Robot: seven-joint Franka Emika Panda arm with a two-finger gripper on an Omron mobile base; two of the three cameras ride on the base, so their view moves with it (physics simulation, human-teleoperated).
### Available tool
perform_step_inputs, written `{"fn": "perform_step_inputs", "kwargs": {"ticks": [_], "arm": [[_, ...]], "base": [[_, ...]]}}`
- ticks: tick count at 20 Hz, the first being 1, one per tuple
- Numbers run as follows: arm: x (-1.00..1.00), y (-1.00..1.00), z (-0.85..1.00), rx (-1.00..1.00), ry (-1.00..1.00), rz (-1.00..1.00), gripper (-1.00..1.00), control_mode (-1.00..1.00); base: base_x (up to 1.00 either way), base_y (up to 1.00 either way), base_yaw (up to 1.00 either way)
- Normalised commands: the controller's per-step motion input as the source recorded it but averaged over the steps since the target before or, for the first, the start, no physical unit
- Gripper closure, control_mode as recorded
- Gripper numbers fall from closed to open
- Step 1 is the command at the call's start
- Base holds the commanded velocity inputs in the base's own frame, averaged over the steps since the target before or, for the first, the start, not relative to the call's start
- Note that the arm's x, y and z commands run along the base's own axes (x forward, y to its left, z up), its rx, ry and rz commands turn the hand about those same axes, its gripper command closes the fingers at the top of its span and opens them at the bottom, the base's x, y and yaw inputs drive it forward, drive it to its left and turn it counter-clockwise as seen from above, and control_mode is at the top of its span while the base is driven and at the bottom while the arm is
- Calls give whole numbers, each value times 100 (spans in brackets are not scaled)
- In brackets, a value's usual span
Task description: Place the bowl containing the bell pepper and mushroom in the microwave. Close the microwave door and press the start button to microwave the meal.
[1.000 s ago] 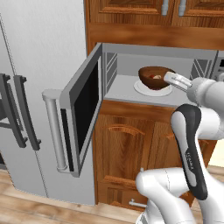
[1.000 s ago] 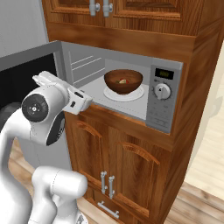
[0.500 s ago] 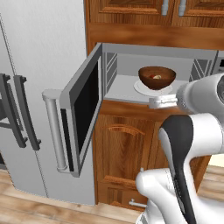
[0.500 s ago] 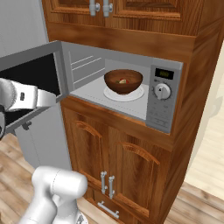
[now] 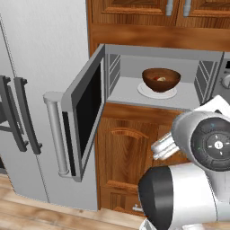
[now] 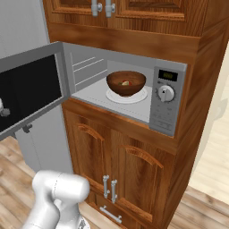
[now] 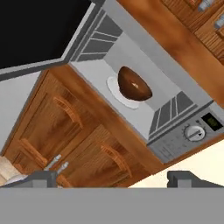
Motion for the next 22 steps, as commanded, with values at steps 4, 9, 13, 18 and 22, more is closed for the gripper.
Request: {"fn": "perform_step_inputs", "kwargs": {"ticks": [4, 9, 13, 18, 22], "arm": [[-69, 54, -25, -42, -9, 12, -100, -100], [-5, 82, 12, -26, 0, 2, -100, -100], [0, 91, 7, -23, 0, 0, -100, -100], [4, 99, 0, -23, 0, 0, -100, -100], [23, 93, 0, -22, 0, 0, -100, -100]], "base": [[0, 0, 0], [0, 0, 0], [0, 0, 0], [0, 0, 0], [0, 0, 0]]}}
